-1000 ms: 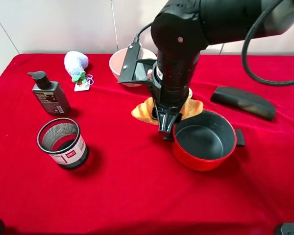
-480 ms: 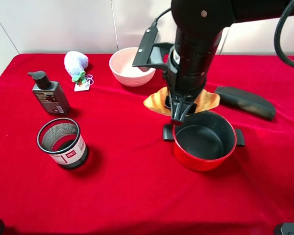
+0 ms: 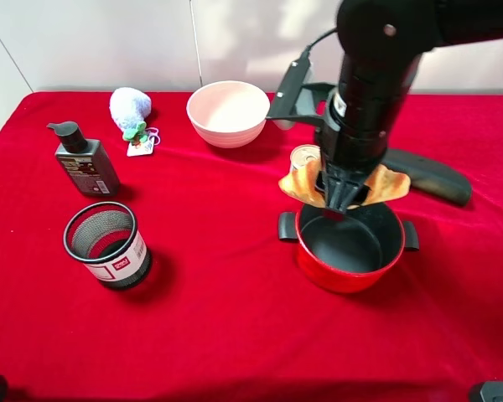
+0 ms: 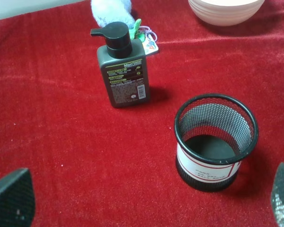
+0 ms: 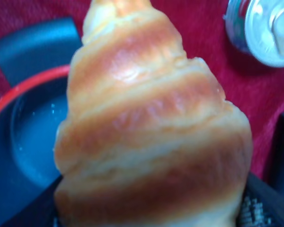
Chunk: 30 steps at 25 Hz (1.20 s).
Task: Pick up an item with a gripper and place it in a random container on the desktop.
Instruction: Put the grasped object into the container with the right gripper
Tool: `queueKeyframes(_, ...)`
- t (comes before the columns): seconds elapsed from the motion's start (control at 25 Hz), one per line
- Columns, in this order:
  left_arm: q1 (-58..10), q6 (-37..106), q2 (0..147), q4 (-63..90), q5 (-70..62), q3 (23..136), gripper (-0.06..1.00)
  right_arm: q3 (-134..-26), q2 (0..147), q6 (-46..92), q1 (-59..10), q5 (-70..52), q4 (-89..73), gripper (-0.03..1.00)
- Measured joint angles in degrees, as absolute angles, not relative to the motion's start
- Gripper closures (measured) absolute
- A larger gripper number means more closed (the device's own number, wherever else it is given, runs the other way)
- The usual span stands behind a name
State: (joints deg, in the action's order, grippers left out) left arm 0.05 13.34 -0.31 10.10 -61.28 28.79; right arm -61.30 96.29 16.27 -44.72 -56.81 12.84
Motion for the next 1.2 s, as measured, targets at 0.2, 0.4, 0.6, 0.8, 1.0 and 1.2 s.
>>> queueKeyframes(0.2,0.1,13.3,-0.3,10.1,-61.3,28.8,-0.04,-58.6,94.2,14.9,-44.1,-56.5,12.3,0.49)
queueKeyframes(0.4,0.1,13.3,-0.3,10.1,-61.3,28.8,-0.04,-55.8,93.3,14.4,-42.3,-55.2,11.4,0.49)
queueKeyframes(0.6,0.1,13.3,-0.3,10.1,-61.3,28.8,-0.04,-53.6,92.8,13.9,-42.2,-54.9,10.6,0.49)
queueKeyframes(0.8,0.1,13.3,-0.3,10.1,-61.3,28.8,-0.04,-52.1,92.7,13.6,-42.2,-54.2,10.5,0.49)
queueKeyframes(1.0,0.1,13.3,-0.3,10.1,-61.3,28.8,-0.04,-51.5,92.7,13.5,-42.2,-52.9,10.0,0.49)
queueKeyframes(1.2,0.1,13.3,-0.3,10.1,-61.3,28.8,-0.04,-51.5,92.7,13.4,-42.2,-51.8,9.7,0.49)
